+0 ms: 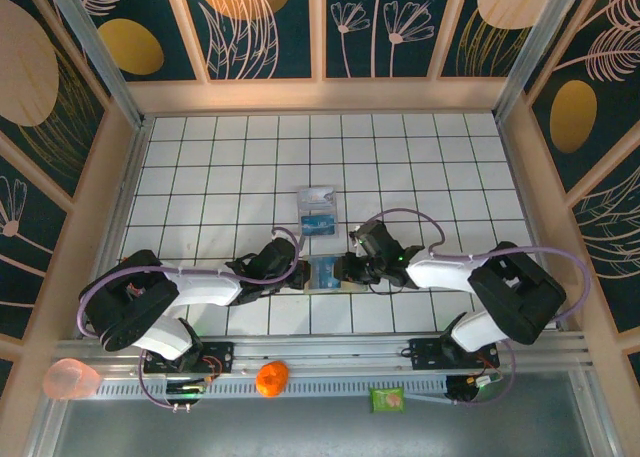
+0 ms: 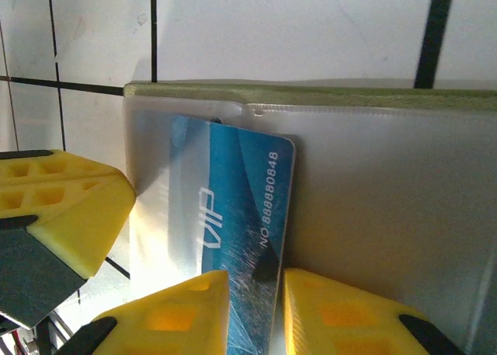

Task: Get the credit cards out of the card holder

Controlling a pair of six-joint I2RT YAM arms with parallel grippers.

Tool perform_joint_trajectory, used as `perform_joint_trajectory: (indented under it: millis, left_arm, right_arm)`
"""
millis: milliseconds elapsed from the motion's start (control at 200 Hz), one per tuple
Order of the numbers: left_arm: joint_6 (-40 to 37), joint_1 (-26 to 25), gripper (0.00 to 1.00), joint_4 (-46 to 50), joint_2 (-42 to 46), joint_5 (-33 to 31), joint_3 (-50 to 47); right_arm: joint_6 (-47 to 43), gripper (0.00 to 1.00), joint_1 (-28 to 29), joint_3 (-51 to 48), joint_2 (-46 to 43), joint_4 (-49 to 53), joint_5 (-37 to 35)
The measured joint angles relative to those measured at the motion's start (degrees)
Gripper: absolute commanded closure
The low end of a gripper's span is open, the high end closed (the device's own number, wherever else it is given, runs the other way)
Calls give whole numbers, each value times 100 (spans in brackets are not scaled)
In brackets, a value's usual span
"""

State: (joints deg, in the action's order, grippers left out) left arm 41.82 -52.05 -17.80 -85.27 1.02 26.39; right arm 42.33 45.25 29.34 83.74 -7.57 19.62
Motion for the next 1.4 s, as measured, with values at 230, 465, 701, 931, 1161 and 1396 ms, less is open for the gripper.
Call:
perform_joint_trajectory:
  millis: [230,465,701,931,1161,1396]
  left_arm:
    - [2,0,100,2,0,-2,0]
    - [2,4,100,0,7,0,-4]
    - [-22,87,97,107,90,4,-4]
    - [-260,487,66,367,1322,166,-190]
    - [-157,1012,46,-807,2240,1272,-791]
    - [439,1405,46,-2282,2282,2308,-1421]
  right_arm:
    - [24,97,-33,-4,-74,-9,-7]
    - [-4,100,-245,-175,-879,396,-282]
    - [-295,100,-339,-177,-1615,817,-629]
    - [-717,100,-435,-249,-2461,472,-579]
    - [-750,100,-503,-632,-2656,-957,114]
    - [-595,100,-509,-793,-2579,-2337,734]
